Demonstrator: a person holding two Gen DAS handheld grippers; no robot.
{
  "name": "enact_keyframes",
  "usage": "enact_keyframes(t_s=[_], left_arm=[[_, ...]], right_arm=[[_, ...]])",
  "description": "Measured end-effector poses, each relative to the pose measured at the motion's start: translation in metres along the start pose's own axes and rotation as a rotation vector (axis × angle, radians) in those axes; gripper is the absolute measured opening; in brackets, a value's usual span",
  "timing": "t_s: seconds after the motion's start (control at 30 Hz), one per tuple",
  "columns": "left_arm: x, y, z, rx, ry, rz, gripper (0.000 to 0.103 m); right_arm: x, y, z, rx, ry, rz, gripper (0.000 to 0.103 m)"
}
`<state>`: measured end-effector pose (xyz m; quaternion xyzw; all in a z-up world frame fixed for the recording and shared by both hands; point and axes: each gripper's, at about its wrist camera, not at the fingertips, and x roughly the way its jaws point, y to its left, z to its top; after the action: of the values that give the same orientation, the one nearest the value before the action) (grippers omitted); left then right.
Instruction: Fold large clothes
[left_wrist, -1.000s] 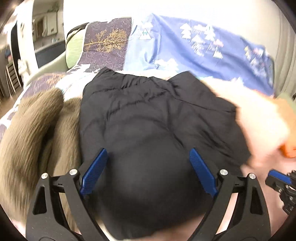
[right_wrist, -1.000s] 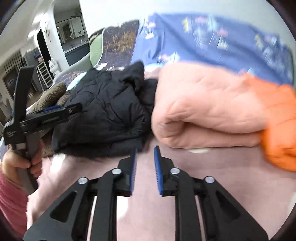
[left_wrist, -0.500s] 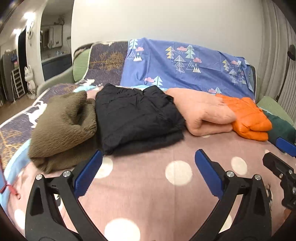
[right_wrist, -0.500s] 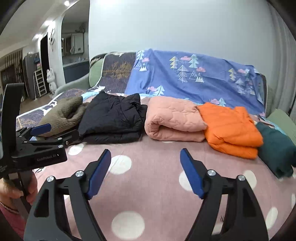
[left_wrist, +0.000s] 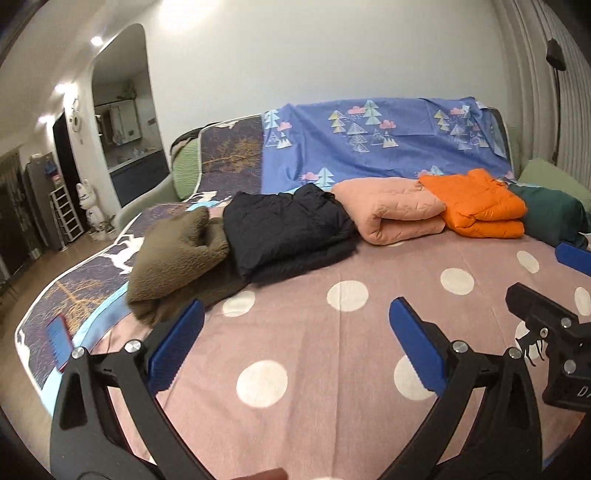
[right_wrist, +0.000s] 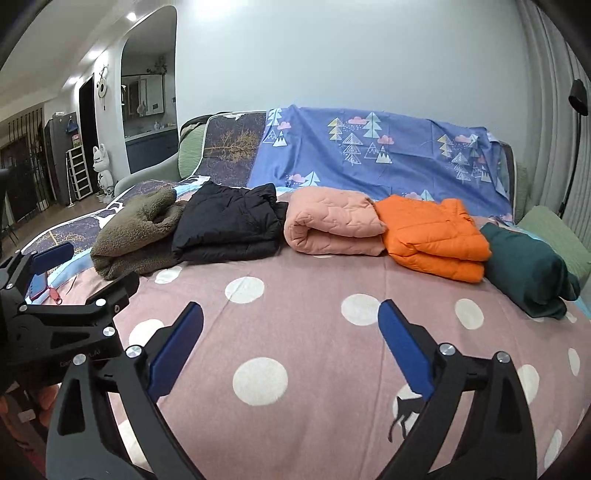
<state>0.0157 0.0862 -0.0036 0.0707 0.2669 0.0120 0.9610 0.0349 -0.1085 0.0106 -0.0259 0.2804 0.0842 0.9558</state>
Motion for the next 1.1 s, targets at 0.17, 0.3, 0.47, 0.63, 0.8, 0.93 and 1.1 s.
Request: enact_keyframes(t_s=[0.17, 0.3, 0.47, 0.63, 0.8, 0.93, 1.1], left_arm=[[-0.012, -0.001, -0.001, -0.031, 0.038, -0.038, 0.101], [-0.026, -0.007, -0.003, -0.026, 0.036, -0.038, 0.101], [-0.032, -0.008, -0.005, -0.035, 0.051, -0.054, 0.101], [-0.024, -0.004, -0.008, -0.061, 0.091, -0.051, 0.101], [-0.018, -0.001, -0.010, -0.074, 0.100, -0.040, 0.101], [-0.010, 0.002, -0.010, -0.070, 0.108, -0.041, 0.101], [0.001, 0.009, -0.010, -0.078, 0.122, -0.041, 0.101]], right_arm=[[-0.014, -0.005, -0.007, 0.010, -0.014, 0.003, 0.099], [-0.022, -0.009, -0.010, 0.015, -0.027, 0.002, 0.100], [-0.025, -0.016, -0.013, 0.029, -0.032, -0.007, 0.102], [-0.023, -0.021, -0.016, 0.029, -0.026, -0.013, 0.102], [-0.015, -0.018, -0.014, 0.024, -0.014, -0.010, 0.102], [-0.009, -0.013, -0.011, 0.016, -0.007, -0.006, 0.102], [-0.002, -0.010, -0.009, 0.019, 0.004, -0.009, 0.102]])
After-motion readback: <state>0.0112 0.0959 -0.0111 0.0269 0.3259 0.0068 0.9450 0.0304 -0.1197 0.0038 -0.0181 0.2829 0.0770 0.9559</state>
